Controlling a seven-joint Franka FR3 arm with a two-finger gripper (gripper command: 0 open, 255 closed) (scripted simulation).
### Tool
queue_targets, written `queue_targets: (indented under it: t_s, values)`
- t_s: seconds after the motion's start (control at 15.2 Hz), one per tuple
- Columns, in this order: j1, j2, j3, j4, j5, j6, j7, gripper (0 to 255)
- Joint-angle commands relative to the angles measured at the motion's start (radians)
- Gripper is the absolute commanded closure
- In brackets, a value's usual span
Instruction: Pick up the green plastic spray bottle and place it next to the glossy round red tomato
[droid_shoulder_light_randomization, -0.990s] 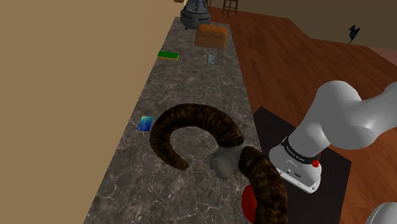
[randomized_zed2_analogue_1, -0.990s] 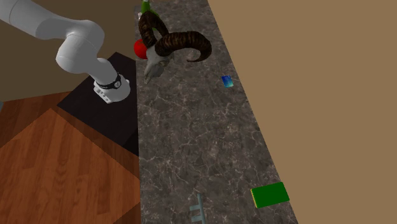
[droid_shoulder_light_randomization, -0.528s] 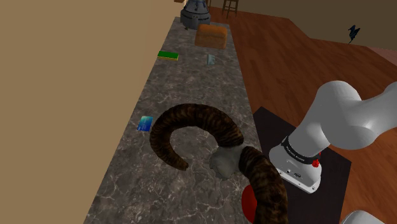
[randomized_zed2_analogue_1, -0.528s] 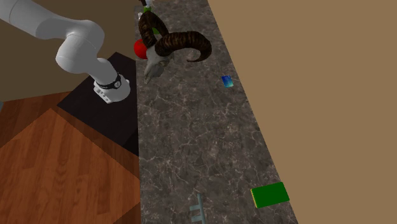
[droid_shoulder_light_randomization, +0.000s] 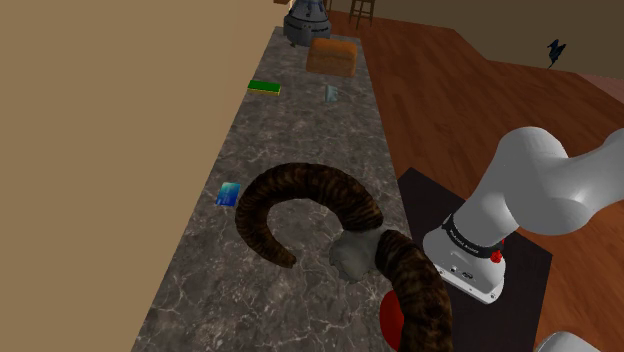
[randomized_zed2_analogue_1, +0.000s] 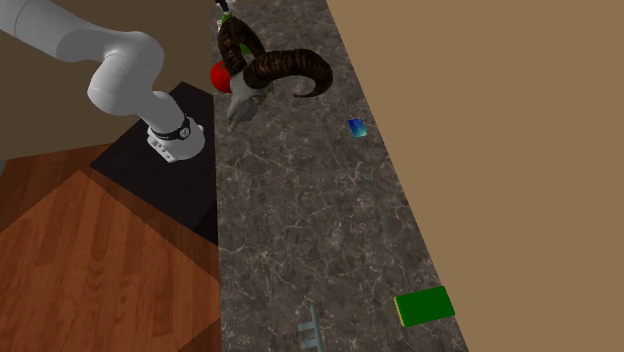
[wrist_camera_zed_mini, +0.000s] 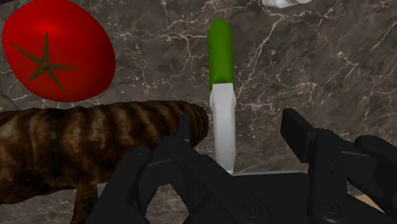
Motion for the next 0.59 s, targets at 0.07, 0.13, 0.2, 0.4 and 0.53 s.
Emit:
queue_targets:
  t_s: [0.07,0.13,0.2,0.4,0.53]
  values:
    - [0.000,0.000,0.000,0.000,0.000,0.000,0.000,0]
    - [0.000,0.000,0.000,0.000,0.000,0.000,0.000,0]
    - [0.000,0.000,0.000,0.000,0.000,0.000,0.000,0]
    - [0.021,-0.012,-0.079,0.058,-0.044,-0.091,0.016,0]
    - [0.025,-0.014,-0.097,0.075,-0.055,-0.115,0.020,0]
